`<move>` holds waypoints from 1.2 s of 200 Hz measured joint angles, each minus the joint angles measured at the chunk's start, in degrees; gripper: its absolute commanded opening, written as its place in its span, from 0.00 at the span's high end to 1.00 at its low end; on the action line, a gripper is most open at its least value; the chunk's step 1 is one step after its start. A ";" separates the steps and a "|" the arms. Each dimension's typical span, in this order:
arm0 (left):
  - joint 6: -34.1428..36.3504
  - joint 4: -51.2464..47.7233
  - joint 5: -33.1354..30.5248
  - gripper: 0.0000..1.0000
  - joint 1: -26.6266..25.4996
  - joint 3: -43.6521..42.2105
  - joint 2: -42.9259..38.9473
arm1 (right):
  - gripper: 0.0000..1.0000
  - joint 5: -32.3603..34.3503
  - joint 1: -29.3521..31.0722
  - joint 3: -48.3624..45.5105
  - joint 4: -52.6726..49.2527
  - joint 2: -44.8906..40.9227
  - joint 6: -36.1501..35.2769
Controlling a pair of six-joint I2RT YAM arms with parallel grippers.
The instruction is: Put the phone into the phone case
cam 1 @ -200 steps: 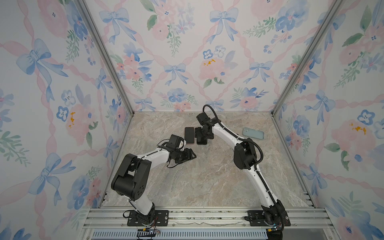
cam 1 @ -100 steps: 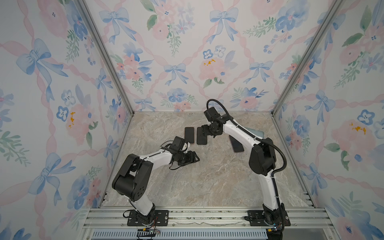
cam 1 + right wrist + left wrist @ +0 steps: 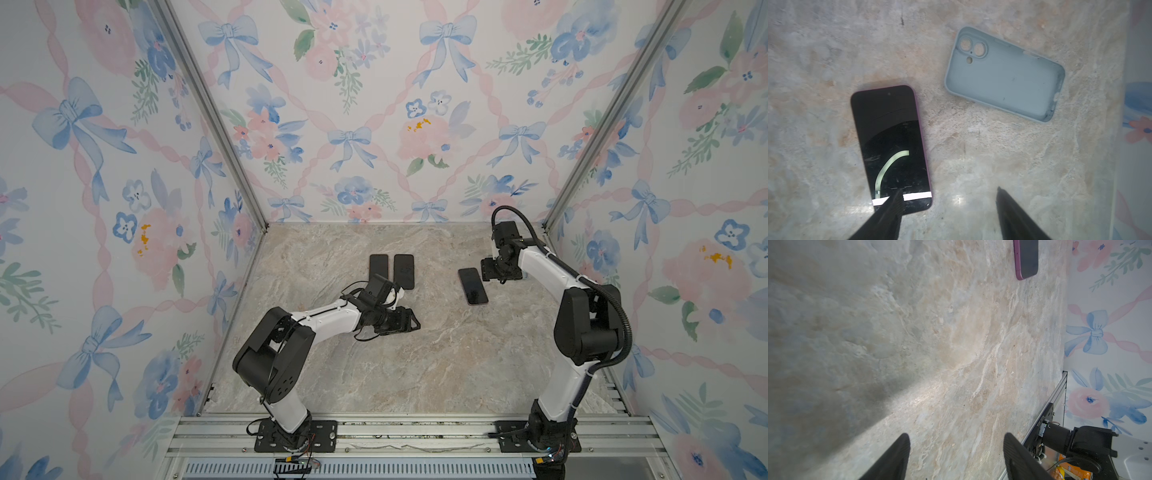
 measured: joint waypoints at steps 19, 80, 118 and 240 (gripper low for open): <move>-0.17 -0.09 0.26 0.27 0.00 0.81 1.05 | 0.27 0.26 -2.25 0.07 0.74 1.62 -1.73; -0.37 -0.04 1.22 0.27 0.00 2.60 3.76 | 0.24 2.89 -3.85 4.55 0.76 10.10 -4.96; -0.39 -0.13 1.97 0.27 0.00 3.48 4.68 | 0.24 4.52 -4.26 8.74 0.46 13.46 -5.99; -0.37 -0.15 2.71 0.27 0.11 4.13 5.20 | 0.35 1.14 -6.88 22.93 -5.44 23.39 -7.93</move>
